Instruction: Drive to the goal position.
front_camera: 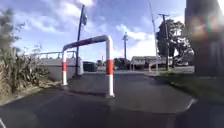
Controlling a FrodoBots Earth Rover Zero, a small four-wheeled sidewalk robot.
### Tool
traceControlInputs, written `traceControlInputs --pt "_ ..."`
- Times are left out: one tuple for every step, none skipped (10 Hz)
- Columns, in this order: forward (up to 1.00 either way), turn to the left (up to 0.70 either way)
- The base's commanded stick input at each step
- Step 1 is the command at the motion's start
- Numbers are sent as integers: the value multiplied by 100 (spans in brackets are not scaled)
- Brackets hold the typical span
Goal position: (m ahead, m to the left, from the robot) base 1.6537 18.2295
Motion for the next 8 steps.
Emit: traceControlInputs --pt "100 -40" --pt "100 -40" --pt "100 -40" --pt "100 -40" --pt "100 -40" --pt "100 -40" --pt "100 -40" --pt "100 -40"
